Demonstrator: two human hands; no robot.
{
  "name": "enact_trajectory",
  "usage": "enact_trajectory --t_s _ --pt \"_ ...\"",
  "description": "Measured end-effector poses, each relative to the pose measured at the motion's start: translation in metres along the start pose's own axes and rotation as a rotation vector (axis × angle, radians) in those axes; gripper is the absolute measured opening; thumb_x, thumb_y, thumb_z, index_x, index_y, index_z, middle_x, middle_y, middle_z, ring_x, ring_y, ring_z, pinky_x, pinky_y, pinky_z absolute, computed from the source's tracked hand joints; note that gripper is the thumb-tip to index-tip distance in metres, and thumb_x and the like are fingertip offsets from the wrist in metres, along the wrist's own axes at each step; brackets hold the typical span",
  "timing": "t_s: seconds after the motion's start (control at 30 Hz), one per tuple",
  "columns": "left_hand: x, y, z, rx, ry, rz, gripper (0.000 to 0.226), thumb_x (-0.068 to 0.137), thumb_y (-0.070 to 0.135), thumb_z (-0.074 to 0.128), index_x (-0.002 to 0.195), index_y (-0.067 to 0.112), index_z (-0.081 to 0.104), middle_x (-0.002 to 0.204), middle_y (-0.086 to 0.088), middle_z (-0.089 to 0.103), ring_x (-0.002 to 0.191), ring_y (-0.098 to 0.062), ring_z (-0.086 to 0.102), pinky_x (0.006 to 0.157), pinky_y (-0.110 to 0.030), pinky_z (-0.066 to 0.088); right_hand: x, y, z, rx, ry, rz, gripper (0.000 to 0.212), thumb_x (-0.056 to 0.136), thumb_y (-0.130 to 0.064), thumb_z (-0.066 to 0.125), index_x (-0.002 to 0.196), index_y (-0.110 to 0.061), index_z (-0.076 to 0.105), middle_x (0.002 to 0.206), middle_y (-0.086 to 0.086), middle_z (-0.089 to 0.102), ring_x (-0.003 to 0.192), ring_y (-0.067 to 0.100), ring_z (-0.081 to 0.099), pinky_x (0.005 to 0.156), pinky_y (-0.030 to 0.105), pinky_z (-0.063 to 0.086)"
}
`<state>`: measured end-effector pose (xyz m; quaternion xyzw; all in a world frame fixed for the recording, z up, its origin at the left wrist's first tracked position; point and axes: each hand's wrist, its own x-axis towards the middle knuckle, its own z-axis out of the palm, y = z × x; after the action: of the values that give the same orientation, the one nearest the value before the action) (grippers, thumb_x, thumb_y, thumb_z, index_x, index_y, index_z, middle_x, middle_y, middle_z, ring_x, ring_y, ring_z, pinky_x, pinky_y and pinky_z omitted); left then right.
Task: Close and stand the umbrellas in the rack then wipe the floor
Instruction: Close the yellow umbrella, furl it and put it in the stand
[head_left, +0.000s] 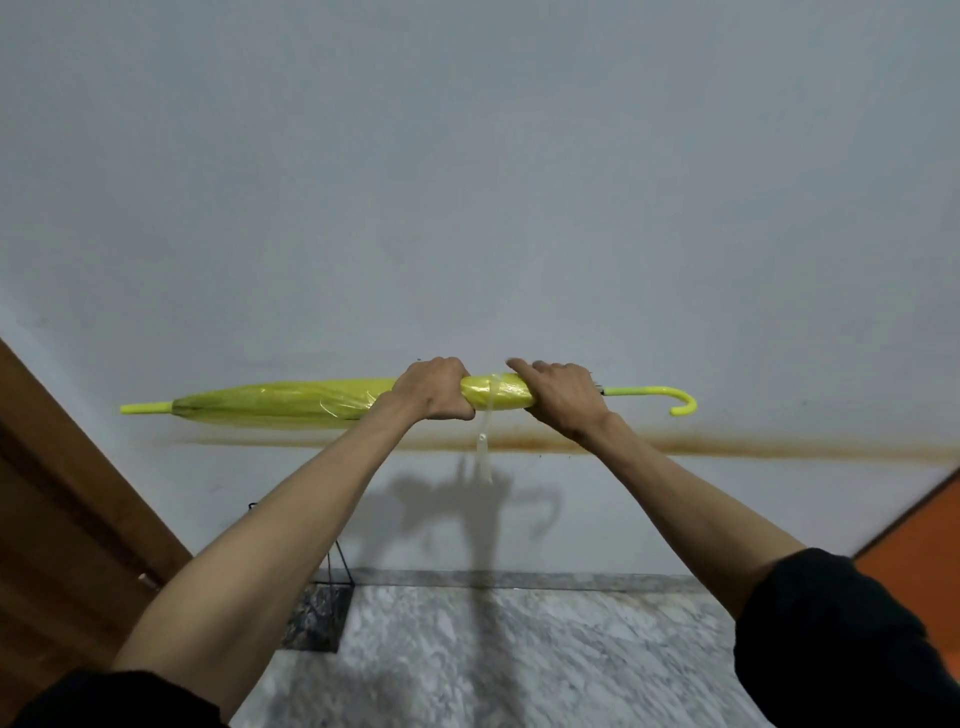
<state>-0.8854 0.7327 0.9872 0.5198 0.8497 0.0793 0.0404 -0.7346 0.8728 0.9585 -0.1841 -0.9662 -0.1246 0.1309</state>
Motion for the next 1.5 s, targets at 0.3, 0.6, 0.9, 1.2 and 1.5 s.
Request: enact_trajectory --t_s 0.3,0.6,0.9,1.2,1.5 --pt "-0.004 0.015 0.003 -0.593 0.263 -0.101 0.091 0.071 0.023 0.063 0.151 0.015 0.021 0.150 -0.007 0.025 0.142 -0.023 0.016 0.111 -0.032 0.025 0.017 0.000 -0.001 -0.047 0.065 0.160 0.027 0.078 0.000 0.054 0.100 -0.017 0.054 0.079 0.007 0.058 0.068 0.031 0.054 0.061 0.035 0.028" --pt "-0.023 0.054 0.046 -1.485 0.326 -0.677 0.089 0.075 0.068 0.064 0.137 0.006 0.047 0.130 -0.003 0.059 0.123 -0.019 0.053 0.097 -0.028 0.041 0.035 -0.007 0.004 0.002 0.122 0.233 0.023 0.081 -0.007 0.054 0.103 -0.014 0.052 0.081 0.009 0.060 0.069 0.033 0.055 0.060 0.035 0.030" --pt "-0.023 0.037 0.054 -1.638 0.402 -0.545 0.027 0.087 0.033 0.069 0.087 0.006 0.073 0.056 0.001 0.041 0.048 -0.011 0.032 0.048 -0.017 0.039 0.032 0.003 0.001 0.070 0.140 0.246 0.020 0.081 -0.016 0.058 0.100 -0.014 0.052 0.080 0.009 0.061 0.066 0.035 0.056 0.055 0.033 0.031" --pt "-0.023 0.040 0.040 -1.475 0.316 -0.561 0.027 0.083 0.052 0.067 0.088 0.029 0.054 0.073 0.005 0.030 0.049 -0.014 0.024 0.038 -0.018 0.023 0.040 0.024 -0.022 0.574 -0.198 0.406 0.015 0.071 -0.024 0.068 0.084 -0.018 0.065 0.071 -0.002 0.070 0.065 0.021 0.065 0.058 0.024 0.043" --pt "-0.013 0.026 0.020 -1.738 0.168 -0.383 0.046 0.070 0.062 0.073 0.096 0.026 0.060 0.059 0.007 0.015 0.050 -0.009 0.010 0.041 -0.021 0.006 0.041 0.016 -0.058 1.390 -0.953 0.392 0.019 0.070 -0.017 0.063 0.069 -0.017 0.044 0.054 -0.005 0.038 0.038 0.008 0.028 0.040 0.018 0.025"
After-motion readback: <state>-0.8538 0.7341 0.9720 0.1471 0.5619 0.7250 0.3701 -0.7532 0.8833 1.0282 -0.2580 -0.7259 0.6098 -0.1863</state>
